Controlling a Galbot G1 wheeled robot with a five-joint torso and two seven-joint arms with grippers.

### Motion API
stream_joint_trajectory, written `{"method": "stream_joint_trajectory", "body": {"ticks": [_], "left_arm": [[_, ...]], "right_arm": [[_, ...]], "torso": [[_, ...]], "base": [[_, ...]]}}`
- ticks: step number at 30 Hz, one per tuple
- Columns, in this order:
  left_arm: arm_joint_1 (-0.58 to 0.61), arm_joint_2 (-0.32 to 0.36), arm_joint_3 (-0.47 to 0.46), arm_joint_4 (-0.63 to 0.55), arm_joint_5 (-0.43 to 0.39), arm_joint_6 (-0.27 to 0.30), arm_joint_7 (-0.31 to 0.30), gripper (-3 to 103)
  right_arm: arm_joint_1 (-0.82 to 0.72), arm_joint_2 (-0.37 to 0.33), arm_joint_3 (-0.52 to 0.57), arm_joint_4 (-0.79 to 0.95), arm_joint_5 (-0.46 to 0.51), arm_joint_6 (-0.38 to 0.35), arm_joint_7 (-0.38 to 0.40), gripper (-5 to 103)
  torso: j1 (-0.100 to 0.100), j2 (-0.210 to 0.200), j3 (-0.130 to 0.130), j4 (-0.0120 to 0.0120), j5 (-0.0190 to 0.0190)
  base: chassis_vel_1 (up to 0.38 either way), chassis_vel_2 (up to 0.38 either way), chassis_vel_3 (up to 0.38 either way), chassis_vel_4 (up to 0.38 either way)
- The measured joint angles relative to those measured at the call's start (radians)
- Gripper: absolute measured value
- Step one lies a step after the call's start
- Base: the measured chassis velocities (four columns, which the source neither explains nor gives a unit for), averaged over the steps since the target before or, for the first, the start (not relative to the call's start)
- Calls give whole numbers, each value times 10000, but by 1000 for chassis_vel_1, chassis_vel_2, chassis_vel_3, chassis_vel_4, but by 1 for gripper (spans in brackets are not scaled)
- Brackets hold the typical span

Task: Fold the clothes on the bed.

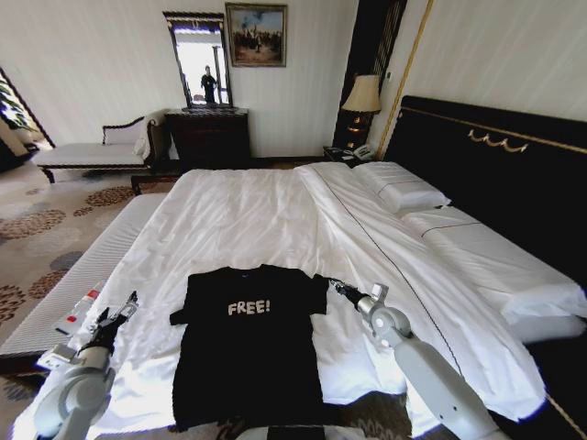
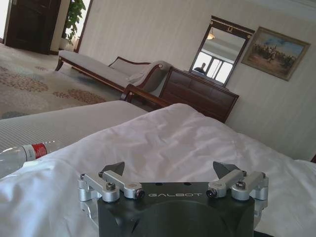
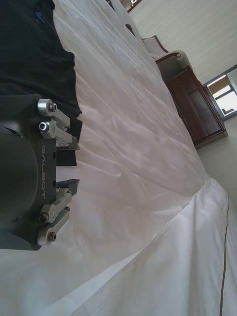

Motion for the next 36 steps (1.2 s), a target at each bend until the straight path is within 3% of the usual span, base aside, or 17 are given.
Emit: {"method": "stream_joint_trajectory", "body": {"ticks": [1,2,5,11,13,17,20,23,26,29,31,35,36], "left_arm": [[5,3,-2,0,0,0,0,100],[8,8,-4,-3,0,-1,0,100],[10,11,-7,-8,0,-1,0,100],[50,15,-55,-21,0,-1,0,100],[57,14,-60,-20,0,-1,1,100],[62,-24,-53,-1,46,-2,0,100],[35,-40,-36,1,66,-2,-2,100],[1,-44,-16,33,85,-3,-4,100],[-25,-51,12,72,109,-2,-9,100],[-58,-80,66,92,154,-2,-16,100],[-68,-86,80,94,167,-2,-20,100],[-88,-89,92,112,177,-3,-26,100],[-88,-89,92,112,177,-3,-26,100]], "right_arm": [[-32,36,24,-40,0,9,7,36],[-59,81,32,-120,0,20,10,46],[-63,156,33,-246,30,30,11,51],[147,532,-36,-903,565,217,-169,79],[201,604,-54,-1037,597,280,-257,79],[509,952,-119,-1607,681,592,-655,100],[611,1075,-144,-1784,732,701,-862,97],[679,1173,-171,-1936,736,786,-1114,83],[744,1241,-202,-2079,714,807,-1216,78],[875,1311,-241,-2313,670,823,-1280,61],[909,1325,-242,-2369,664,829,-1290,61],[940,1333,-240,-2455,652,866,-1349,40],[940,1333,-240,-2455,652,866,-1349,40]], "torso": [[0,0,0,0,0],[0,0,0,0,0],[0,0,0,0,0],[0,0,0,1,0],[0,0,0,0,0],[0,0,0,1,0],[0,0,1,2,0],[0,0,1,1,0],[0,0,1,0,0],[0,0,1,1,0],[0,-1,1,1,0],[0,0,1,0,1],[0,0,1,0,1]], "base": [[0,0,0,0],[0,0,0,0],[0,0,0,0],[0,0,0,0],[0,0,0,0],[0,0,0,0],[0,0,0,0],[0,0,0,0],[0,0,0,0],[0,0,0,0],[0,0,0,0],[0,0,0,0],[0,0,0,0]]}}
